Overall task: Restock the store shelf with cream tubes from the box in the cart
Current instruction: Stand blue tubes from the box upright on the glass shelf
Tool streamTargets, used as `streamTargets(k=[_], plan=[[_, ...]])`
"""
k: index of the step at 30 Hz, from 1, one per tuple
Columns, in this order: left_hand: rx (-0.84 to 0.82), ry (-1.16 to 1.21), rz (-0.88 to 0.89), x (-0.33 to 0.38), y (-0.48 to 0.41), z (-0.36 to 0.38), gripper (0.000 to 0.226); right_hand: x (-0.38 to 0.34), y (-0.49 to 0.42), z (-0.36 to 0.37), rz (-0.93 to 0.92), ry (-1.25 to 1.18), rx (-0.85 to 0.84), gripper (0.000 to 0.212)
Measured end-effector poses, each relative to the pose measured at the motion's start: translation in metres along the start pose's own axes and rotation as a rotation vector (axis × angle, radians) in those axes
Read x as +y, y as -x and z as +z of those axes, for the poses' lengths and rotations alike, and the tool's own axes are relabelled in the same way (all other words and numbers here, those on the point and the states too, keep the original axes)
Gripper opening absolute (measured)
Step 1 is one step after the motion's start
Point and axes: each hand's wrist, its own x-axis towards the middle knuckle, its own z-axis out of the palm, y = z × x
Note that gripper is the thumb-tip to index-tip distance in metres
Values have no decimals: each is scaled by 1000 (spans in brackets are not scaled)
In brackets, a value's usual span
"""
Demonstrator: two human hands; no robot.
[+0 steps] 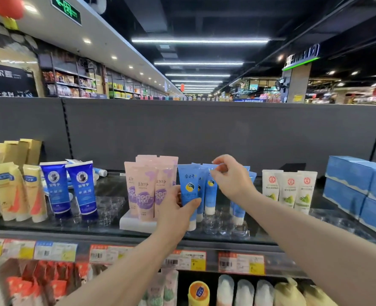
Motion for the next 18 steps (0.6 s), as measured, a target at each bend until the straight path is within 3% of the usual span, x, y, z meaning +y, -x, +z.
streamTargets(k=[2,4,8,11,15,18], plan=[[-17,-19,8,0,0,5,25,-13,-1,-9,-67,-45,19,9],[-34,-50,26,0,0,10,23,-25,-1,-17,-100,-25,-71,17],[-61,-64,33,1,0,18,19,-32,-1,-24,-149,246,-310,22],[-73,-123,20,-2,-2,18,20,-30,-1,-23,-170,323,-334,15],[-87,-387,-29,-11,-3,8,33,-26,-2,-20,-168,320,-334,14],[-160,-662,41,-14,3,-4,35,-24,-3,-19,-181,345,-336,19]])
